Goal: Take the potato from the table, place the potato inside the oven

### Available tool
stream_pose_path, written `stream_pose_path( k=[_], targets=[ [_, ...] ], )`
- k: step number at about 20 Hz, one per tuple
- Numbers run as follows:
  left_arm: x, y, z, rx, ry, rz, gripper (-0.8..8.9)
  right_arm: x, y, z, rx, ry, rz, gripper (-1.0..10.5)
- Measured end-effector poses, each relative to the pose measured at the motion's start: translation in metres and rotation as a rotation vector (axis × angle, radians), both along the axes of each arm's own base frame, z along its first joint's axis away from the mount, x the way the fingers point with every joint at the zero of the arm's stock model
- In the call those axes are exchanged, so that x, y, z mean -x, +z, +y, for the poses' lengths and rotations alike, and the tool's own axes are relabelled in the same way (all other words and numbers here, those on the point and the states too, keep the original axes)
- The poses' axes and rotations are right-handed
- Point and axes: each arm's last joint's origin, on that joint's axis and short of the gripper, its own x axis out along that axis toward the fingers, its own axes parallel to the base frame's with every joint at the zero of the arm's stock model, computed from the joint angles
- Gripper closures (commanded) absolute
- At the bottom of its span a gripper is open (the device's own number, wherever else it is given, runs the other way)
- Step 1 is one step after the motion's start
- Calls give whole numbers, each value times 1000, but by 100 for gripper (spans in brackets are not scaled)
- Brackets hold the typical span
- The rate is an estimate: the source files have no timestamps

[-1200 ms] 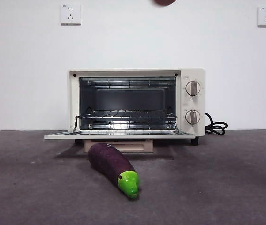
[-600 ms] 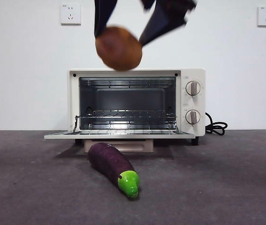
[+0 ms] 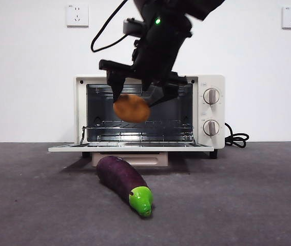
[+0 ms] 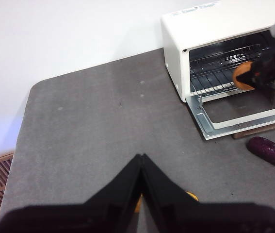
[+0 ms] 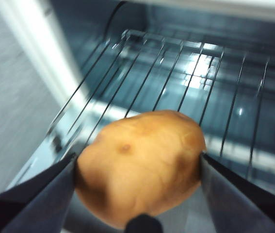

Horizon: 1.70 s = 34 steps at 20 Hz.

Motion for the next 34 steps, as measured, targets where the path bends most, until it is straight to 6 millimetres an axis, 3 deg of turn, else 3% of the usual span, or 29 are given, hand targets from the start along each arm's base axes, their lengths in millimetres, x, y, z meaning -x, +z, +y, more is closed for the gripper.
stream_pose_path(
  k=[5, 11, 12, 15, 16, 20, 24, 34],
  targets=[
    [0, 0, 0, -3, -1, 0, 819, -29, -7, 10, -15, -56, -18, 875],
    [0, 0, 0, -6, -2, 0, 819, -49, -9, 0, -66, -123, -11, 872],
    [0, 0, 0, -6, -2, 0, 819, -51, -8, -3, -69, -131, -11, 825],
    [0, 0, 0, -6, -2, 0, 819, -53, -8, -5, -82, -110, 1, 484],
    [0, 0, 0, -6, -2, 0, 819, -52, -8, -4, -92, -88, 9, 420],
    [0, 0, 0, -6, -2, 0, 819, -50, -2, 0, -82, -58, 52, 407],
    [0, 0, 0, -6, -2, 0, 819, -50, 15, -1, -32, -71, 107, 407],
    [0, 0, 0, -6, -3, 0, 819, -38, 85, -7, 47, -72, 203, 407]
  ],
)
